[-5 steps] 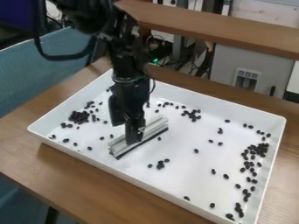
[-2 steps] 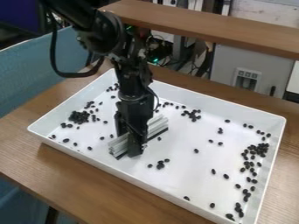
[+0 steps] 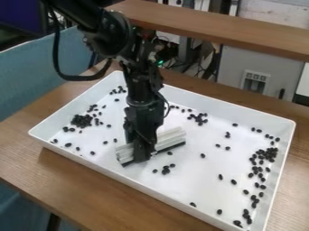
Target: Sweep into pile
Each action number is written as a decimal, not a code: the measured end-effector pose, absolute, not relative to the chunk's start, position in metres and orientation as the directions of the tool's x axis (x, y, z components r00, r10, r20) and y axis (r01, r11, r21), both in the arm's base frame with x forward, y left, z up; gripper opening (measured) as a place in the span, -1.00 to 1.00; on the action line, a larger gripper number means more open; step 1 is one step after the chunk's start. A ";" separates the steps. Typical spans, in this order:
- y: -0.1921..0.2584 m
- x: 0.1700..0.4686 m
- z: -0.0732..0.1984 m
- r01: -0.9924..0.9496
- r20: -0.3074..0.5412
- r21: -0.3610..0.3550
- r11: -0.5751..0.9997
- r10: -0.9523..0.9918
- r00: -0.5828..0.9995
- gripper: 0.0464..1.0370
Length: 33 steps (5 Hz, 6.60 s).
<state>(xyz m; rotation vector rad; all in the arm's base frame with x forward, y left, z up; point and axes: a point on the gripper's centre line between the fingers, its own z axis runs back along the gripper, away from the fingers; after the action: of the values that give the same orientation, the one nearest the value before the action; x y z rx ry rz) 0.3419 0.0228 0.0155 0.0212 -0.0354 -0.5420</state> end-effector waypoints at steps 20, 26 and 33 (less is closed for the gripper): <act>0.087 0.367 0.043 -0.167 0.105 -0.026 0.986 0.169 0.980 -0.30; -0.143 0.329 0.035 -0.006 0.120 -0.172 0.985 0.027 0.992 -0.30; -0.033 0.318 0.006 -0.055 -0.010 -0.082 0.995 0.054 0.998 -0.30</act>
<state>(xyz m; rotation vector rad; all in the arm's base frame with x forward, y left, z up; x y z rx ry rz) 0.3178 -0.0332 0.0055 -0.0827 0.0075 0.0545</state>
